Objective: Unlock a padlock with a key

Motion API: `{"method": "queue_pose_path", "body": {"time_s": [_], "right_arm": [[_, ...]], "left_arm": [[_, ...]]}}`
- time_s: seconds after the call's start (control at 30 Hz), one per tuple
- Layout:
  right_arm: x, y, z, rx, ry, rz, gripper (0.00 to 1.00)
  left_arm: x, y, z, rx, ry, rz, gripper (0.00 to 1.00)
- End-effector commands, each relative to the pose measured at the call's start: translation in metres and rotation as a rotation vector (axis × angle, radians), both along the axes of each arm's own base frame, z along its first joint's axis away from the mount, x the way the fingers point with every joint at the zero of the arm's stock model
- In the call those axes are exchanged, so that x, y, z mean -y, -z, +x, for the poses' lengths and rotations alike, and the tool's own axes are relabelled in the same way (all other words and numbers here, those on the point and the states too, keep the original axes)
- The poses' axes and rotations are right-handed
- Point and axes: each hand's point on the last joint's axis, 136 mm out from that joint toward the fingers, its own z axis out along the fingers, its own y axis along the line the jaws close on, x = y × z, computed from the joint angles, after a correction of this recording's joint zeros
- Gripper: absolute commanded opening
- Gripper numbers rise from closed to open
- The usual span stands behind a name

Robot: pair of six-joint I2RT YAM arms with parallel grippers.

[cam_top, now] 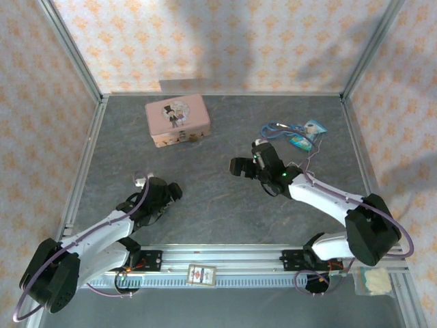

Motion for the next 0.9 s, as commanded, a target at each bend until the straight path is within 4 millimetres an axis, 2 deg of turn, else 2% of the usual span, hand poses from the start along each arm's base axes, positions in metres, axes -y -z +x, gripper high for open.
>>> {"method": "queue_pose_path", "body": {"time_s": [0.0, 0.1, 0.23, 0.37, 0.47, 0.53, 0.6, 0.7, 0.87], "right_arm": [[-0.004, -0.009, 0.002, 0.004, 0.013, 0.010, 1.00], [-0.004, -0.011, 0.002, 0.007, 0.016, 0.013, 1.00], [-0.004, -0.011, 0.000, 0.006, 0.018, 0.020, 1.00], [-0.011, -0.012, -0.005, 0.011, -0.009, 0.041, 1.00], [-0.030, -0.010, -0.017, 0.007, -0.099, 0.073, 0.94], [-0.049, -0.008, -0.029, 0.002, -0.187, 0.085, 0.86], [-0.068, -0.005, -0.042, -0.002, -0.276, 0.079, 0.80], [-0.098, 0.007, -0.066, -0.016, -0.408, 0.047, 0.72], [-0.146, 0.031, -0.105, -0.074, -0.592, 0.009, 0.58]], "left_arm": [[-0.007, 0.011, -0.009, -0.035, -0.074, 0.028, 0.84], [0.003, 0.015, -0.011, -0.038, -0.053, 0.014, 0.84], [0.034, 0.018, -0.011, -0.031, -0.028, -0.092, 0.84], [0.075, 0.003, -0.008, 0.012, -0.013, -0.181, 0.85], [0.088, -0.009, -0.002, 0.041, -0.019, -0.203, 0.87], [0.081, -0.016, 0.003, 0.075, -0.046, -0.191, 0.89], [0.064, -0.024, 0.008, 0.111, -0.091, -0.164, 0.90], [0.027, -0.041, 0.020, 0.173, -0.175, -0.142, 0.92], [-0.035, -0.079, 0.033, 0.351, -0.343, -0.113, 0.92]]}}
